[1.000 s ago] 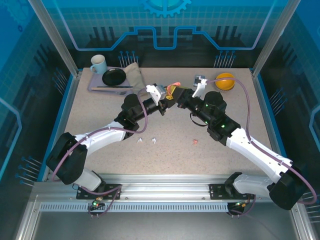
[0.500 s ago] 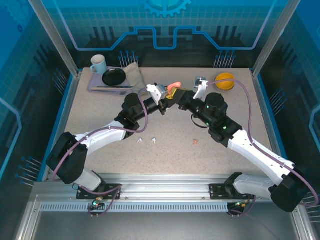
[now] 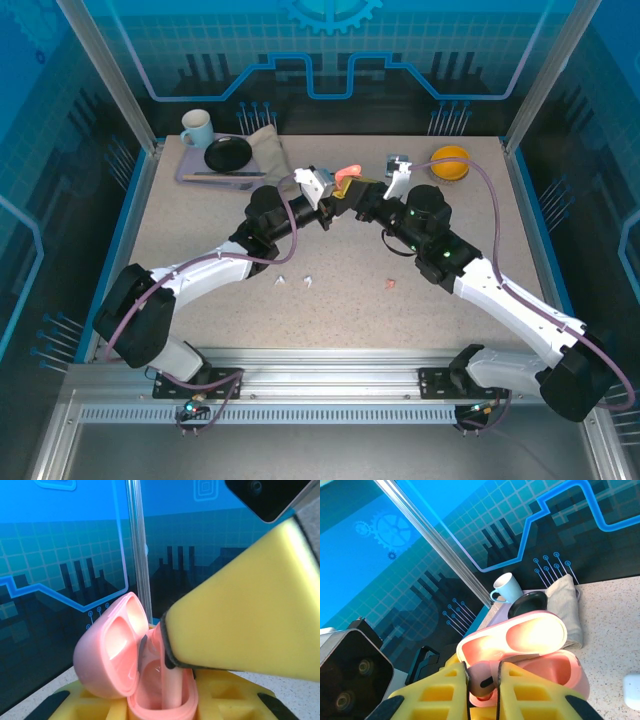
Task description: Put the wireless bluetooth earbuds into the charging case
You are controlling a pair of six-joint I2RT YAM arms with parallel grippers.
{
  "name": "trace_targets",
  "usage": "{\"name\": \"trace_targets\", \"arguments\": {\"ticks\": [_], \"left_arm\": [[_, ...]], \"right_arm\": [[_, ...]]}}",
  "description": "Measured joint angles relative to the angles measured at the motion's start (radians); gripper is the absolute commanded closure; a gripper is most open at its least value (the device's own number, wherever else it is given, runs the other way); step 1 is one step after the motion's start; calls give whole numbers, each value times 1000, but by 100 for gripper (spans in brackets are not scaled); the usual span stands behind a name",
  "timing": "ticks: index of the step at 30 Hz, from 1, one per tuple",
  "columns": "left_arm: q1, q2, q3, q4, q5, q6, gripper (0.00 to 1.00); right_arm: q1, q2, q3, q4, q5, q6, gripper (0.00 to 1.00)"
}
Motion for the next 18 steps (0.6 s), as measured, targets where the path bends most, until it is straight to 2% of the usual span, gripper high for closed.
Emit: {"name": "trace_targets", "arguments": {"ticks": [10, 18], "left_arm": [[0, 0, 2, -8, -17, 0, 100], [0, 0, 6, -16, -33, 0, 100]], "right_arm": [[21, 7, 22, -41, 31, -85, 82], [28, 19, 35, -50, 43, -111, 78]]}}
